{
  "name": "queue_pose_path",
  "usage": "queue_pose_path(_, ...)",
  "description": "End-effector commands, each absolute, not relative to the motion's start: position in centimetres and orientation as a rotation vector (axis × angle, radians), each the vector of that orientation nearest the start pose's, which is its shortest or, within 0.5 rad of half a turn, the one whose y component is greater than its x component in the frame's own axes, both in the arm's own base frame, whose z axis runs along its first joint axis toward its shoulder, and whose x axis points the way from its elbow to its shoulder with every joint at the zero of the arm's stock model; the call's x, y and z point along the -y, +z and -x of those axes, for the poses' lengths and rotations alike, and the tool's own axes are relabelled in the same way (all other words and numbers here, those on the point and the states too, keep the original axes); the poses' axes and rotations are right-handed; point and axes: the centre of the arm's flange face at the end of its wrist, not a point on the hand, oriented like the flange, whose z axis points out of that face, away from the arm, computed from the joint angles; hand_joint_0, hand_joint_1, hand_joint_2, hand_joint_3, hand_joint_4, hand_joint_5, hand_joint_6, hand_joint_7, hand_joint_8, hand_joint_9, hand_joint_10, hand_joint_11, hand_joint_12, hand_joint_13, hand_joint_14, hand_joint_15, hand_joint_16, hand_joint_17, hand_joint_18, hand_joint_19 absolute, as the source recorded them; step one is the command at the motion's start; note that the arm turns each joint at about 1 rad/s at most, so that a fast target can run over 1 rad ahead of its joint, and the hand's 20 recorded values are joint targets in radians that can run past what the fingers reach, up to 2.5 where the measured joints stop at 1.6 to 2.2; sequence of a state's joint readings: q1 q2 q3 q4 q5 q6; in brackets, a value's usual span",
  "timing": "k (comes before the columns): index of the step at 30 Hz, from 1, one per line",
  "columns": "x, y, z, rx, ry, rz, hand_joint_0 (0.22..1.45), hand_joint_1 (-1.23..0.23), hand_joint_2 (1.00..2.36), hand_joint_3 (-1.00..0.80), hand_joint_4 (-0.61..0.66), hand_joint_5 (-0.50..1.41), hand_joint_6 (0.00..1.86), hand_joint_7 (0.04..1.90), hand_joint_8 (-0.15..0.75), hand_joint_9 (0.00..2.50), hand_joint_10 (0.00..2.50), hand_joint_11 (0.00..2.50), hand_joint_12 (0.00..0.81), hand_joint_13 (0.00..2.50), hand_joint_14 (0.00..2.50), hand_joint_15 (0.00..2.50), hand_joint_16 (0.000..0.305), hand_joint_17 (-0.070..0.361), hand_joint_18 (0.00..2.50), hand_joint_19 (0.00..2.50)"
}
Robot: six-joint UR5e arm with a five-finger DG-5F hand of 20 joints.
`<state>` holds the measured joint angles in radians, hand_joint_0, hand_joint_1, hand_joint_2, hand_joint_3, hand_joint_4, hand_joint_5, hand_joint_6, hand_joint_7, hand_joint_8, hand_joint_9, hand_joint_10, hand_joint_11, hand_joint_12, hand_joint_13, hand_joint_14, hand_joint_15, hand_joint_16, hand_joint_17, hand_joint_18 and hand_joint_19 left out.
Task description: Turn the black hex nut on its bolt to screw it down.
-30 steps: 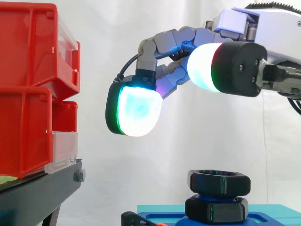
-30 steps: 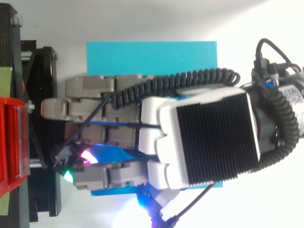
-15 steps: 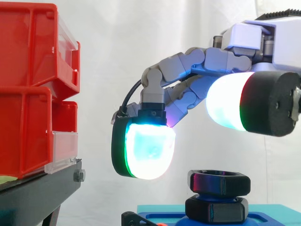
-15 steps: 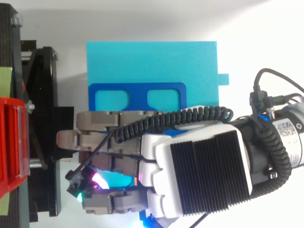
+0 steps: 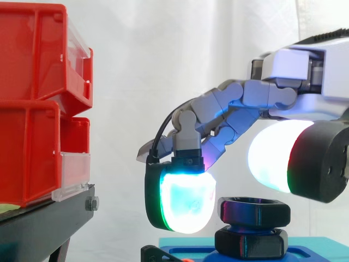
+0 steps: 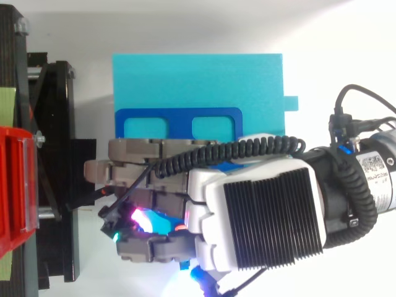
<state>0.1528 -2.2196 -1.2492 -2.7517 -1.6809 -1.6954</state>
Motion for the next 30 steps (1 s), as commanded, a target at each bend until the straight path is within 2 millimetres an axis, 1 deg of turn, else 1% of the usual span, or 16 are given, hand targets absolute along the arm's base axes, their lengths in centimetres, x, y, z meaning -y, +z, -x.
queue_pose_path(1,1.6,28.0,-74.2,-1.488,0.083,0.307,0.50,-0.17,1.00,-0.50,0.18,-0.06,0.66,1.09,0.257,0.87,0.01,0.24,0.293,0.52,0.00,0.04,0.044,0.100,0.41,0.21)
queue_pose_path(18,4.0,27.7,-73.7,-1.517,0.069,0.327,0.50,-0.17,1.00,-0.50,0.16,-0.05,0.68,1.11,0.265,0.90,0.01,0.26,0.293,0.52,0.00,0.06,0.044,0.100,0.41,0.21)
queue_pose_path(30,6.3,27.7,-73.4,-1.514,0.076,0.335,0.51,-0.17,1.00,-0.50,0.16,-0.05,0.69,1.11,0.260,0.89,0.01,0.25,0.294,0.52,0.00,0.05,0.044,0.100,0.41,0.21)
